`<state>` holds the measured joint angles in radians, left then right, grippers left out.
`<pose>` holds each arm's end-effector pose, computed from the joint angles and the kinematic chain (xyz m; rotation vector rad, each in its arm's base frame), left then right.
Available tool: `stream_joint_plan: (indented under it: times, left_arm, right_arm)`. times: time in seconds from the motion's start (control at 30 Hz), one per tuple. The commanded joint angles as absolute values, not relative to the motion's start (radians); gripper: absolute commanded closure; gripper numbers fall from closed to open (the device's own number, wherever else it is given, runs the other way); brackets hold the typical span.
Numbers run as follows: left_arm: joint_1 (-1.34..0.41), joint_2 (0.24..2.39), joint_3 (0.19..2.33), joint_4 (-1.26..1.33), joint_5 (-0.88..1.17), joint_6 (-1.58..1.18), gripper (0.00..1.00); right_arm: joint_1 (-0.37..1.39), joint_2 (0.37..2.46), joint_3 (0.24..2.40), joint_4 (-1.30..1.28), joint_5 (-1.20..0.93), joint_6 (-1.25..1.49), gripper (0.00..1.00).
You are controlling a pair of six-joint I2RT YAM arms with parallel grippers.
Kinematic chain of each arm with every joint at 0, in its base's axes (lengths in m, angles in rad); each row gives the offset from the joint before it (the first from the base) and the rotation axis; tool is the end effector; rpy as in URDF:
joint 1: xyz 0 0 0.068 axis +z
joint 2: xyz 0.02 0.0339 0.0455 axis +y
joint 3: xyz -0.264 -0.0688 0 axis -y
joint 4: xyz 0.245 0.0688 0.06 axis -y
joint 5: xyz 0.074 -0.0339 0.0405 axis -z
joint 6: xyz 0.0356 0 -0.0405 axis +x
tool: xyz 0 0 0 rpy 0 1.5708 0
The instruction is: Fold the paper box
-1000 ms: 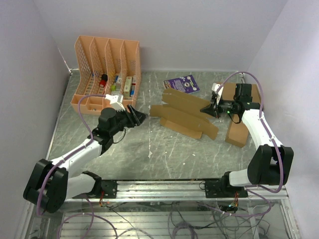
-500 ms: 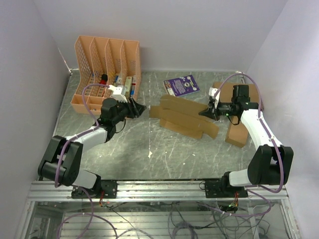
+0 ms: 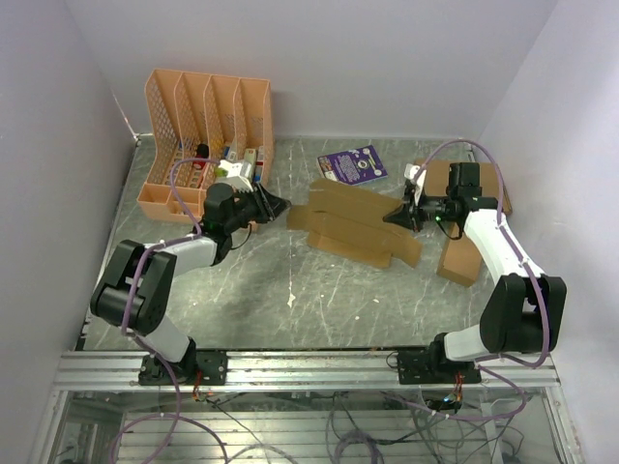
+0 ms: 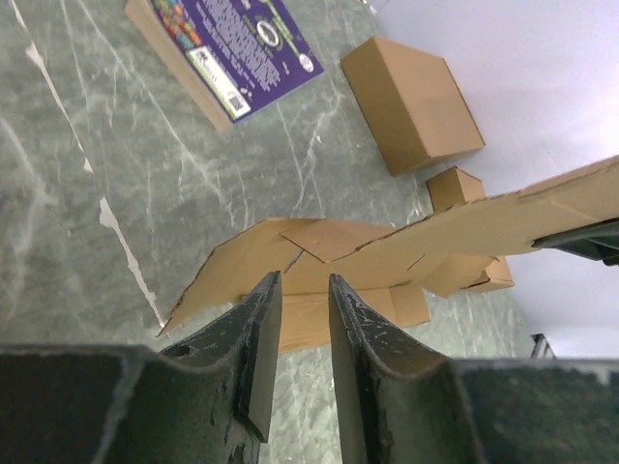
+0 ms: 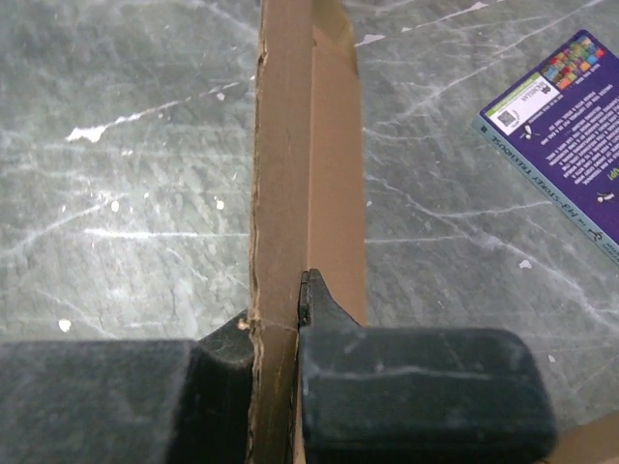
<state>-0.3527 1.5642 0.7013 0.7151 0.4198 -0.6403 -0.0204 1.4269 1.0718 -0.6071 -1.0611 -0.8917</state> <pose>0.3033 -0.1271 0.2147 0.0693 1.8310 -1.0777 0.2855 0.0253 0.2709 -1.2014 1.6905 0.7922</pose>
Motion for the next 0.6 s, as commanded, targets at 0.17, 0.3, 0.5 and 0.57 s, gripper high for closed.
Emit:
stream_joint_plan:
  times: [0.17,0.3,0.5,0.57]
  left_arm:
    - [-0.397,1.498,0.656,0.631,0.361,-0.803,0.56]
    - [-0.463,1.462,0.682,0.408,0.255,-0.724,0.45]
    - [-0.465,1.533,0.748,0.276,0.251,-0.616,0.42]
    - [-0.465,1.538,0.763,0.261,0.256,-0.554,0.41]
  right_arm:
    - [-0.031,1.410,1.041,-0.269,-1.032,-0.424,1.00]
    - [-0.031,1.434,1.045,-0.271,-1.027,-0.410,1.00]
    - [-0.029,1.464,1.051,-0.265,-1.026,-0.367,1.00]
    - [-0.029,1.467,1.046,-0.247,-1.015,-0.342,1.00]
